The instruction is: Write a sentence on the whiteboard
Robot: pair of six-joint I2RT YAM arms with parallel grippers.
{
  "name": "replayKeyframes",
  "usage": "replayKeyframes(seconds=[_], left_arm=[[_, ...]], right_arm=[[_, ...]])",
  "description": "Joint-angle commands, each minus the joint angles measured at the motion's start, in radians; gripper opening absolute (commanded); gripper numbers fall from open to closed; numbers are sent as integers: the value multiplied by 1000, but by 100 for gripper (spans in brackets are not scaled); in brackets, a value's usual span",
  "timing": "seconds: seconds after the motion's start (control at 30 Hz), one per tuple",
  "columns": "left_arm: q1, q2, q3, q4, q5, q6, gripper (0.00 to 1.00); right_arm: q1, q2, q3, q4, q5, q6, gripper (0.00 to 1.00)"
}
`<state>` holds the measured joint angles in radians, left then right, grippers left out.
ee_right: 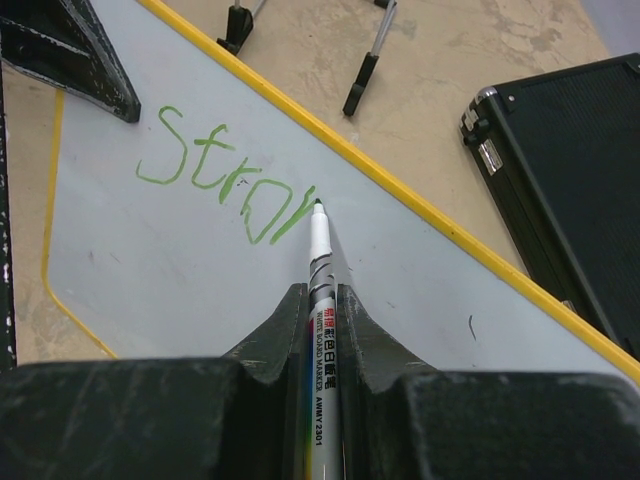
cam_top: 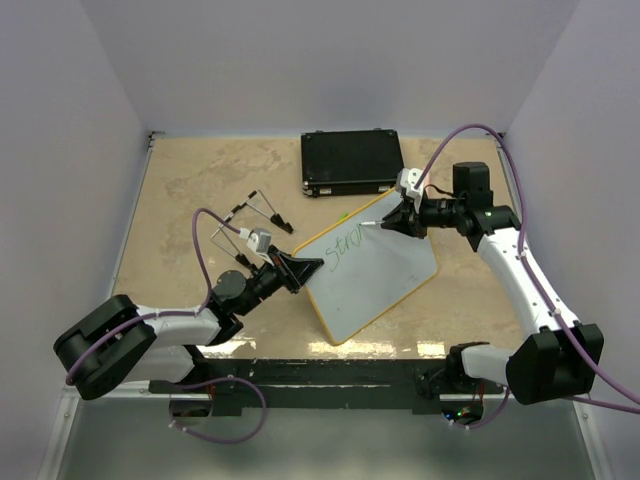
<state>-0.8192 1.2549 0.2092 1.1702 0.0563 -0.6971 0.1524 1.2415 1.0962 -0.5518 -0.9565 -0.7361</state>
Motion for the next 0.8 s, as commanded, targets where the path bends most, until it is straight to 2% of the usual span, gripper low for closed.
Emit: replayKeyframes(seconds=[0.0,0.77], left_arm=[[-8,17,-21,-49,63,107,0],[-5,12,-18,-58,60,110,0]], right_arm=[[3,-28,18,44,51,9,0],[4,-27,-21,-160,101,-161,0]])
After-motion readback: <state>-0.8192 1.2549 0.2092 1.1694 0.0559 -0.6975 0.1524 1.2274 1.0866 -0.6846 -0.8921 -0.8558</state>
